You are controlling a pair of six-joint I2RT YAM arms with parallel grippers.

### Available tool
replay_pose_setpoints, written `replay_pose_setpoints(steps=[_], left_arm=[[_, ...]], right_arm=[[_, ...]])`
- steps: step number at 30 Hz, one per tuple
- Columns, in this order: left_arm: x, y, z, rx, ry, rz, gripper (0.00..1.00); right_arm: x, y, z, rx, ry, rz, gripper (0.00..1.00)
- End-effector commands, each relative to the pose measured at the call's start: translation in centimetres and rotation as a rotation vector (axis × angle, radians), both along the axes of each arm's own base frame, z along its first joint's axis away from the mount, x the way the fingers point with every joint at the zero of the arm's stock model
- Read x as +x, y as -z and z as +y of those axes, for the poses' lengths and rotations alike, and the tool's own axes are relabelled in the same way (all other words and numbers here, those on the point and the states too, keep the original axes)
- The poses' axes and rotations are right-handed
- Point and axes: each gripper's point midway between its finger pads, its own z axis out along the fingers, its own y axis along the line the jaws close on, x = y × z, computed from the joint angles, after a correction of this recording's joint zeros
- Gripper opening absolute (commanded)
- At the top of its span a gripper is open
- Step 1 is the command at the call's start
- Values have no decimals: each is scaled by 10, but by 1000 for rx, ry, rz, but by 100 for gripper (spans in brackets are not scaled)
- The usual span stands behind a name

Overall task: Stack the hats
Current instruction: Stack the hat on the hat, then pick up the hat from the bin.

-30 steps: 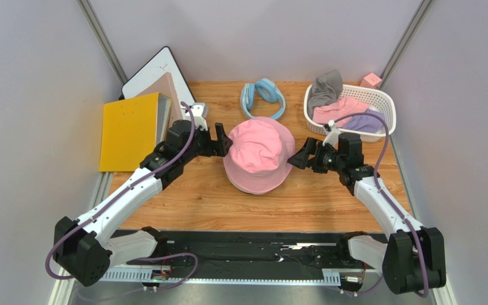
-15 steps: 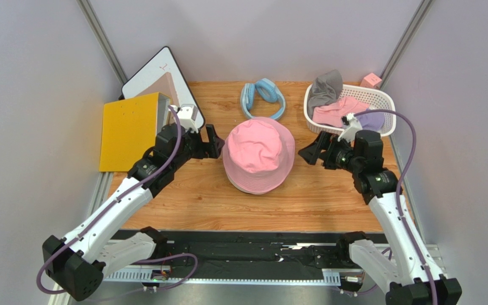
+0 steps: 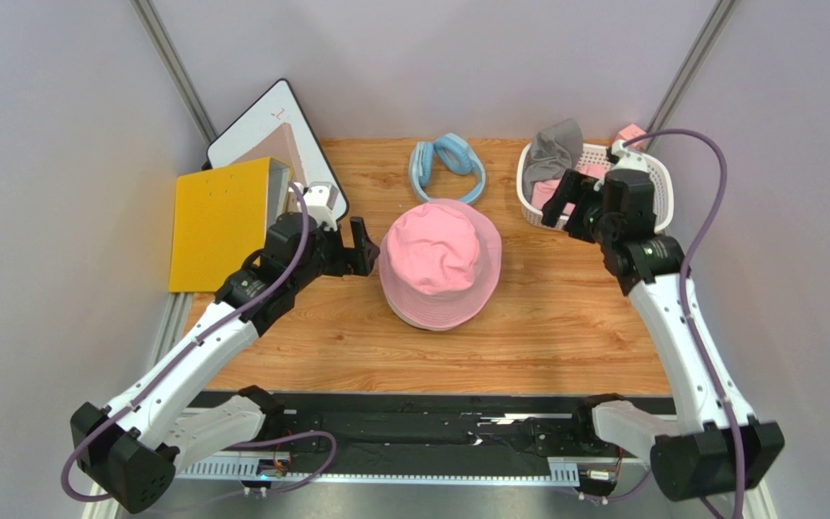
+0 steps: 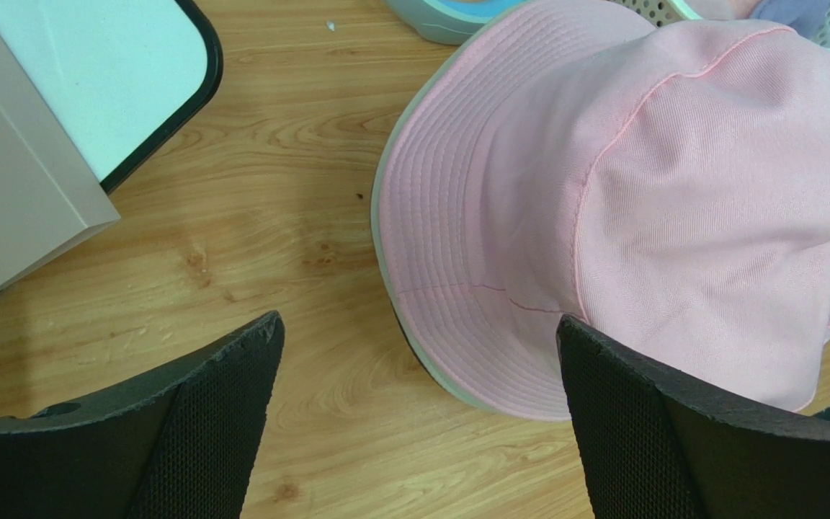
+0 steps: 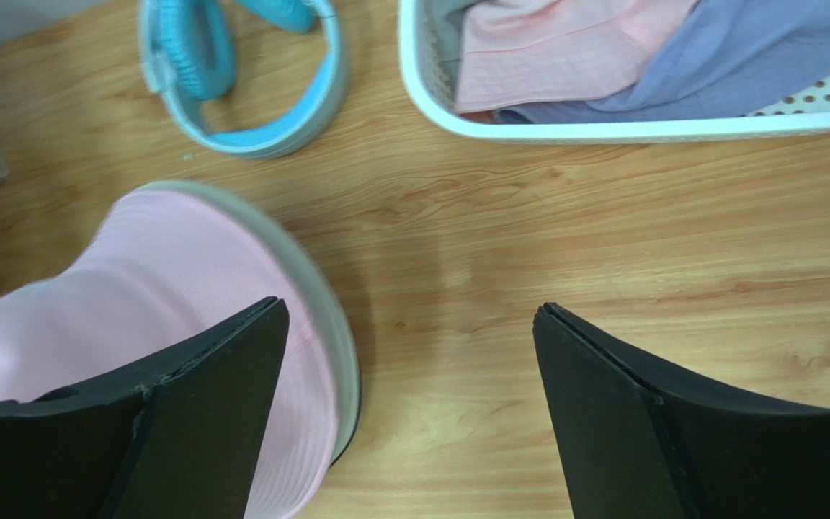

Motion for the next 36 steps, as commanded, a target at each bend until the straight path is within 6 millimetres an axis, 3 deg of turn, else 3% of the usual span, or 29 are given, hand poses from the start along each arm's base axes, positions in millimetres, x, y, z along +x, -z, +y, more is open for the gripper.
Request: replay_pose_setpoints(steps=[1,3,5,11,12,13,18,19,20,23,27,32,36], left_arm=[[-15,-39,1,-38,52,-50,99],[-23,-46,2,-34,76,-46,100],[-31,-51,-1,-35,112,-42,99],[-49,-77,0,9,214,-74,99],[-51,-76,1,35,238,-81,99],[-52,-77,0,46,252,-88,100],[-41,-61,4,79,223,-71,99],[-40,-58,3,66,230,-56,99],[-39,-52,3,60,233,-40,99],[-35,-40,3,50,232,-7,99],[-29,-29,3,71,223,29,99],[-27,-21,-1,67,234,58,99],[-27,-18,-2,63,237,67,100]], right_arm=[[43,2,-23,-45,165,-35,88],[59,10,-23,-16,204,-41,86],[76,6,-21,28,236,-92,85],[125,33,-29,65,385,-118,78],[135,51,-27,61,403,-91,77],[146,44,-26,72,418,-122,76],[188,69,-18,10,499,-89,71],[196,94,-16,-22,504,-38,70],[207,83,-15,-14,516,-62,69],[224,101,-19,-50,564,-29,66],[229,117,-23,-61,600,-9,63],[240,129,-22,-47,621,-22,61],[256,151,-21,-61,635,2,58]])
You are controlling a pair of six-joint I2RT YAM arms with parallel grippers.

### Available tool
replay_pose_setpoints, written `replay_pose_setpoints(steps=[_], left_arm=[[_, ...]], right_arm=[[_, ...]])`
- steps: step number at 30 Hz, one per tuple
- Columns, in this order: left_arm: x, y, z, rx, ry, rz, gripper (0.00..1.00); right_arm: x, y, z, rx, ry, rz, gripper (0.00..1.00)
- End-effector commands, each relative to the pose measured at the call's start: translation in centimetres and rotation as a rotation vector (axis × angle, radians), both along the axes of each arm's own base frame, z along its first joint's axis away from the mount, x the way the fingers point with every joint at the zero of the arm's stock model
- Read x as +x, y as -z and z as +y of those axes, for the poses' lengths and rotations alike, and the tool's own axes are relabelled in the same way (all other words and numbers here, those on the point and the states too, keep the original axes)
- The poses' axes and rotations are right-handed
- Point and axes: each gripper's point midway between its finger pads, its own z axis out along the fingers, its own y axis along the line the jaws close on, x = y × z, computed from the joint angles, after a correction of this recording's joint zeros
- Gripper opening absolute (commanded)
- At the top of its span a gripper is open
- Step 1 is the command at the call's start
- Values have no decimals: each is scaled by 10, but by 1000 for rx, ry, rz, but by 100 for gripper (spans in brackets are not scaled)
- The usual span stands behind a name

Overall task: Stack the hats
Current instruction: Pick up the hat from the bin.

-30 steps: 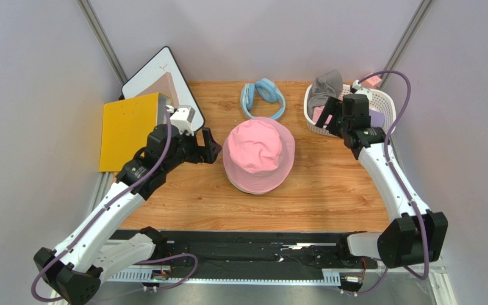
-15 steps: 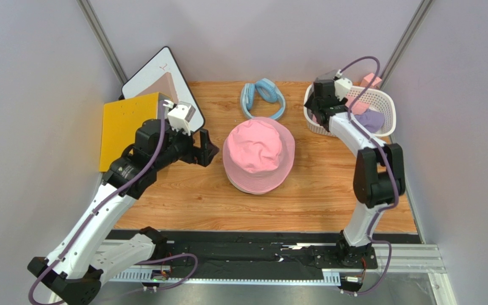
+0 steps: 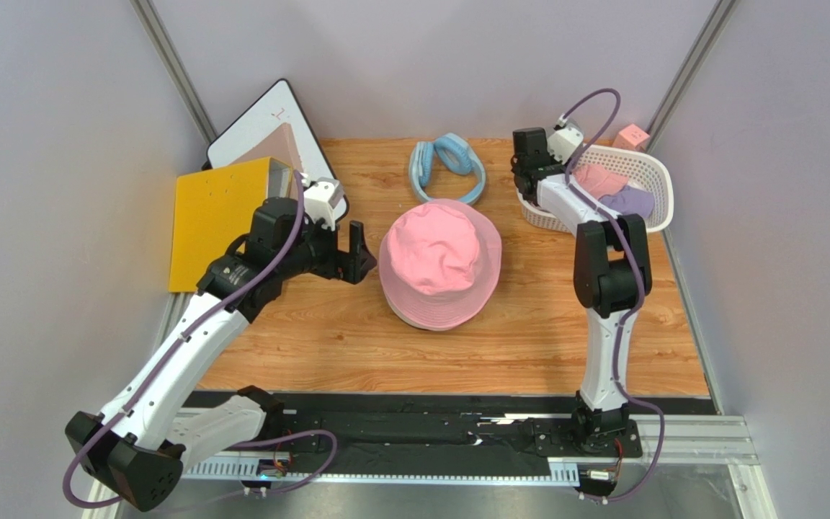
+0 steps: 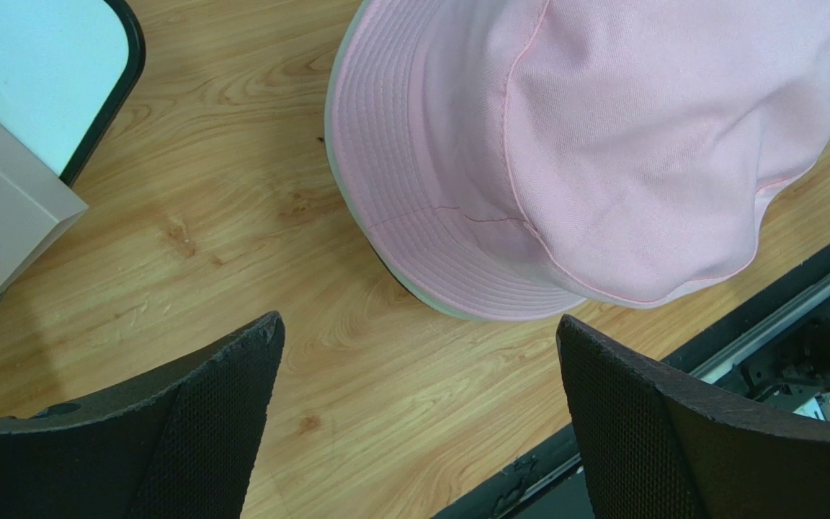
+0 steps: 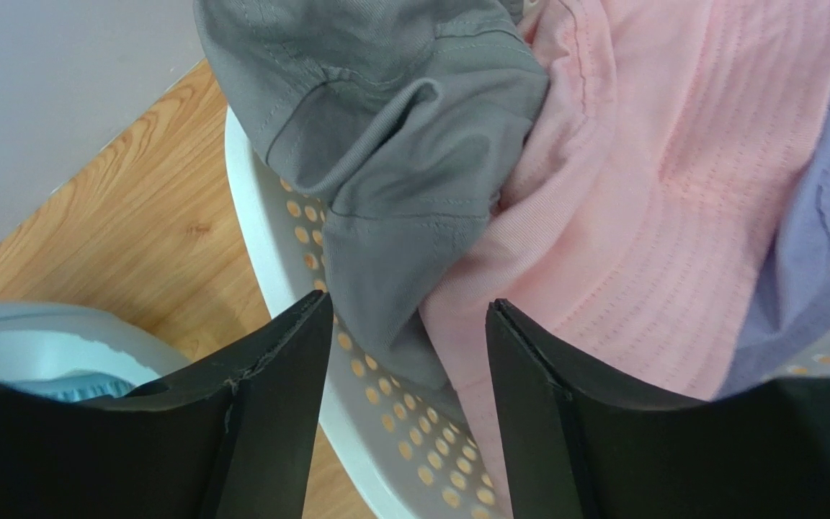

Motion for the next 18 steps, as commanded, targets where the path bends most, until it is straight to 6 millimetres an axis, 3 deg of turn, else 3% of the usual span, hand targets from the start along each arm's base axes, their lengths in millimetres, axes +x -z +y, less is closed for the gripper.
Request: replay_pose_setpoints(steps=[1,6,9,10,12,16,17,18], left_arm=[[1,-2,-2,-9,16,-15,100],[2,0,0,-2,7,-10,99],[3,2,1,-1,2,-5,99],[3,1,2,-1,1,-9,99],[4,1,3,-3,-6,-9,99],[5,2,3,-10,-5,-3,99],[4,2,3,-13,-3,-4,99],[4,1,2,-16,-2,-3,99]], right_arm=[[25,-4,-6,-2,80,-68,56],[32,3,-10,-7,109,-74,47],[35,6,-10,2,109,-74,32],[34,8,-9,3,108,-71,18],[31,7,-11,1,114,-67,6],[21,-12,-14,9,124,-102,0],[17,-31,-15,15,129,-136,0],[10,-29,-16,15,130,-138,0]])
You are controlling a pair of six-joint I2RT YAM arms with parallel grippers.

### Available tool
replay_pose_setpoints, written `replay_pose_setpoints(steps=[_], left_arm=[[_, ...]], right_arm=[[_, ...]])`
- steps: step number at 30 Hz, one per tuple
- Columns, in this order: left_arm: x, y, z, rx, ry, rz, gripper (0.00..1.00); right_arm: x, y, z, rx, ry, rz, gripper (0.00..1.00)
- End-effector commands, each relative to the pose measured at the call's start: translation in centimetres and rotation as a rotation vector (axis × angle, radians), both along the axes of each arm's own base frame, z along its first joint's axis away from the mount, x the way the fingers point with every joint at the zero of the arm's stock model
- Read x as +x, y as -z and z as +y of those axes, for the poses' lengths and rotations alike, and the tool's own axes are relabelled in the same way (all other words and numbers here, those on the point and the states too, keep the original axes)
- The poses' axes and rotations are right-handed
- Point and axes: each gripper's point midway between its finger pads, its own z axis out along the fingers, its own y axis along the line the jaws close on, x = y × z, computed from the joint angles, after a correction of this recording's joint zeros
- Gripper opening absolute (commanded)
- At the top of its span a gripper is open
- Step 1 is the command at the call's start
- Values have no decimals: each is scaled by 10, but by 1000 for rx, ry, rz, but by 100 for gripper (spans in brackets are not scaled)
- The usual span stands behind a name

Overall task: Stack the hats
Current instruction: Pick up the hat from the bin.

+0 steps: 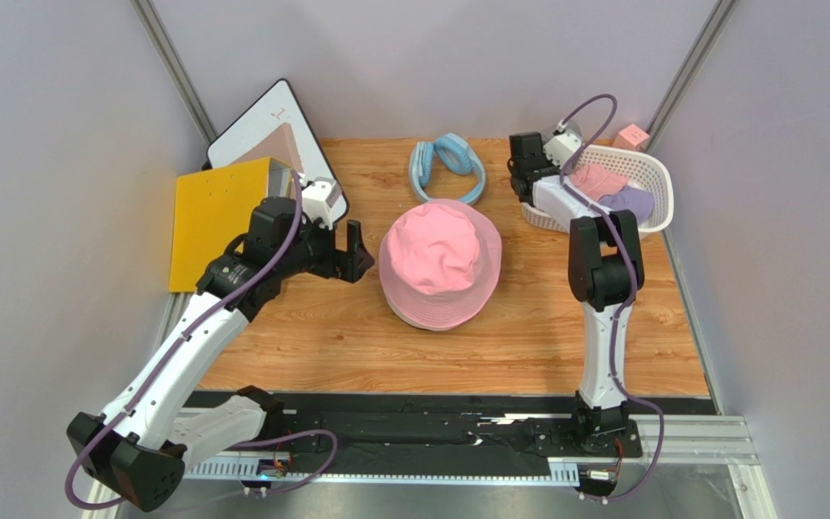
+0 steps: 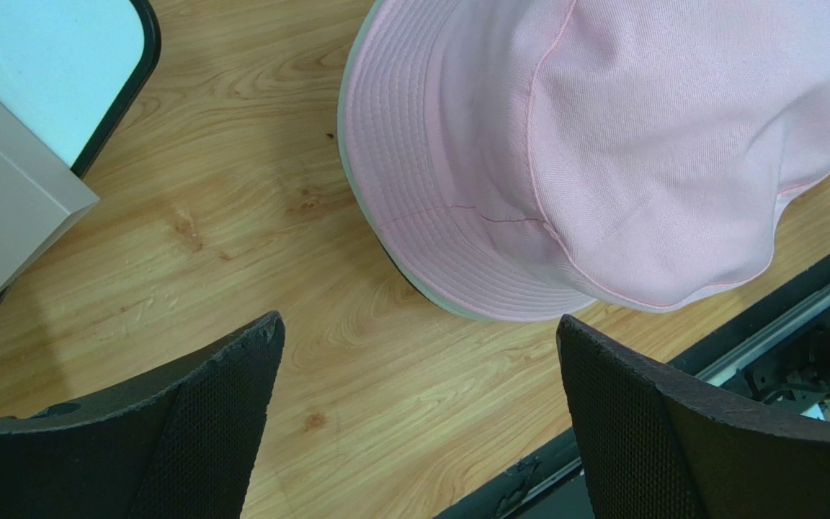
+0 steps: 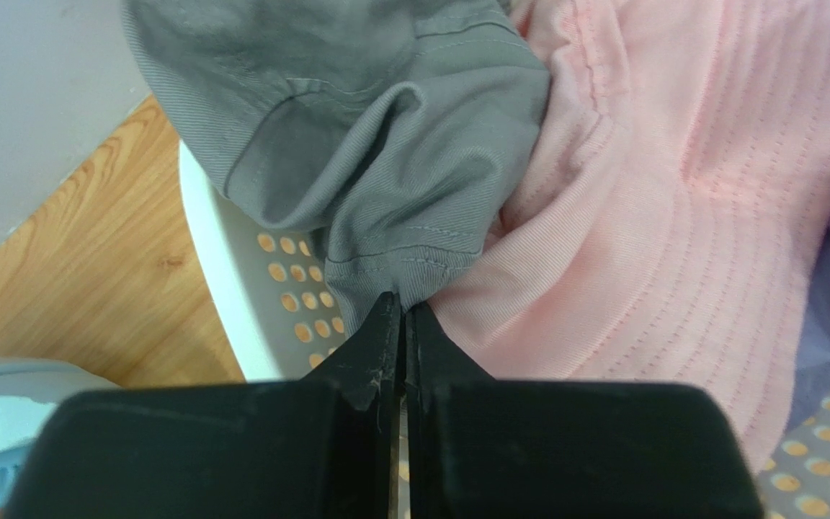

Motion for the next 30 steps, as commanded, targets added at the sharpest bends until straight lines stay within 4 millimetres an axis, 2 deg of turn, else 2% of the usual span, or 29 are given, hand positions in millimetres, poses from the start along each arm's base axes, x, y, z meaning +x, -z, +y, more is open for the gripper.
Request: replay_pose_setpoints(steps=[1,5,6,8,11,14,16,18,19,20,22,23,25,26,28,30], left_arm=[[3,-3,-1,-16,9,-15,99],[2,-3,-2,-26,15,-10,99],[1,-3,-3,-27,18,-7,99],[1,-2,-2,-26,19,-7,99],[0,-4,-2,-31,23,-13,99],[-2,-4,-4,-37,33,-10,99],[-3,-5,-4,-41,41,-9,99],[-4,-6,-4,-43,42,-11,99],[-4,-6,-4,-41,44,-14,99],[-5,-9,-3,-41,44,-25,99],[-6,-12,-3,-46,44,-42,99],[-7,-14,-4,-55,55,-50,99],[-11,-22,-10,-90,91,-75,99],[-12,-25,-11,-101,99,-85,98],[-15,-31,-13,-122,113,-108,98],[-15,-35,-13,-129,113,-123,98]], right_arm=[[-15,-57,-12,10,64,-143,0],[-39,-95,-13,32,68,-241,0],[-45,-117,-14,43,65,-282,0],[-55,-129,-17,37,67,-296,0],[-69,-162,-23,20,67,-345,0],[-68,-186,-27,-16,47,-349,0],[-69,-187,-30,-41,39,-301,0],[-72,-199,-31,-41,21,-300,0],[-74,-204,-27,-37,-14,-311,0],[-80,-221,-26,-26,-28,-363,0],[-86,-240,-21,-38,-88,-382,0],[-93,-262,-21,-42,-105,-398,0],[-102,-284,-14,-52,-172,-403,0],[-112,-302,-13,-51,-197,-418,0],[-123,-314,-3,-32,-269,-415,0],[-138,-339,8,-6,-345,-454,0]])
